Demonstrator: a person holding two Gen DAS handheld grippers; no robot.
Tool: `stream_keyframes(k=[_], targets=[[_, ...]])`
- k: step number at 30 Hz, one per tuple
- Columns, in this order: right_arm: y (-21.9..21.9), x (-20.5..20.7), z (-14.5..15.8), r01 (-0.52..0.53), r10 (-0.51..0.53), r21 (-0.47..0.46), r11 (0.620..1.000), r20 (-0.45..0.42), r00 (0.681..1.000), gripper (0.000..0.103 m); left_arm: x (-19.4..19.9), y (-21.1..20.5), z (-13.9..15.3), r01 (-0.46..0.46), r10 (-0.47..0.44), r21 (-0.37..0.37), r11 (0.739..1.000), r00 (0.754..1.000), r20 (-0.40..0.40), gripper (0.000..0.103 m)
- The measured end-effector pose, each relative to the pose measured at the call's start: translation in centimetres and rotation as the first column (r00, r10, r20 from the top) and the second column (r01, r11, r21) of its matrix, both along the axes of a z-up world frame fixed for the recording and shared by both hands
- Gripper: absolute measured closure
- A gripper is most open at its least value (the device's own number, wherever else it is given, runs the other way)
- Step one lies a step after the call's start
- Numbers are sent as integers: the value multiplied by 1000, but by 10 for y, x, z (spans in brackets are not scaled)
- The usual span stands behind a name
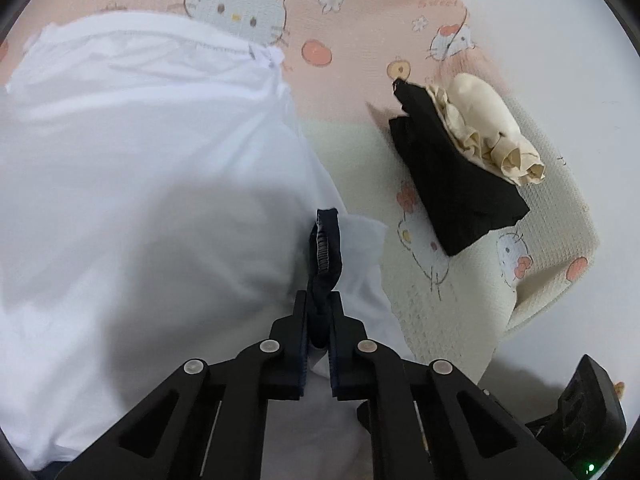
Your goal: Fold clothes
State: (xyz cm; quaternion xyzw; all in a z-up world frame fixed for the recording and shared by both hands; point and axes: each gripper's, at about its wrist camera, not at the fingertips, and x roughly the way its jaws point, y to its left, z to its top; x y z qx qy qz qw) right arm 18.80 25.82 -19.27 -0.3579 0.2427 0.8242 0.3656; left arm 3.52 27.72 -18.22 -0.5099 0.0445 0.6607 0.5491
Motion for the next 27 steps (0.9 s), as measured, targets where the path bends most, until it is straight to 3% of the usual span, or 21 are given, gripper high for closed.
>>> stream_keyframes(k=[7,8,11,22,25,27], targets=[[-5,-6,-1,-23,18,65,998,77,997,45,-8,-2,16,3,-3,14,1000,999,-50,97],[-6,-6,-2,-26,19,76,997,86,996,47,-9,-2,16,1,-1,15,1000,999,-53,97],[-9,-6,0,-17,5,105,994,110,994,74,-11,-3,16,-5,6,15,1000,998,-60,97],[-36,-9,-1,-89,2,267,960,309,951,76,-31,-21,0,-50,48,-40,998,998,-37,97],[-40,-10,-5,-107,9,284,953,324,946,81,-35,-30,-9,-65,65,-60,996,998,-17,97],[-41,-16,-7,-142,29,299,944,353,935,92,-36,-34,-12,-70,69,-61,996,997,-17,97]])
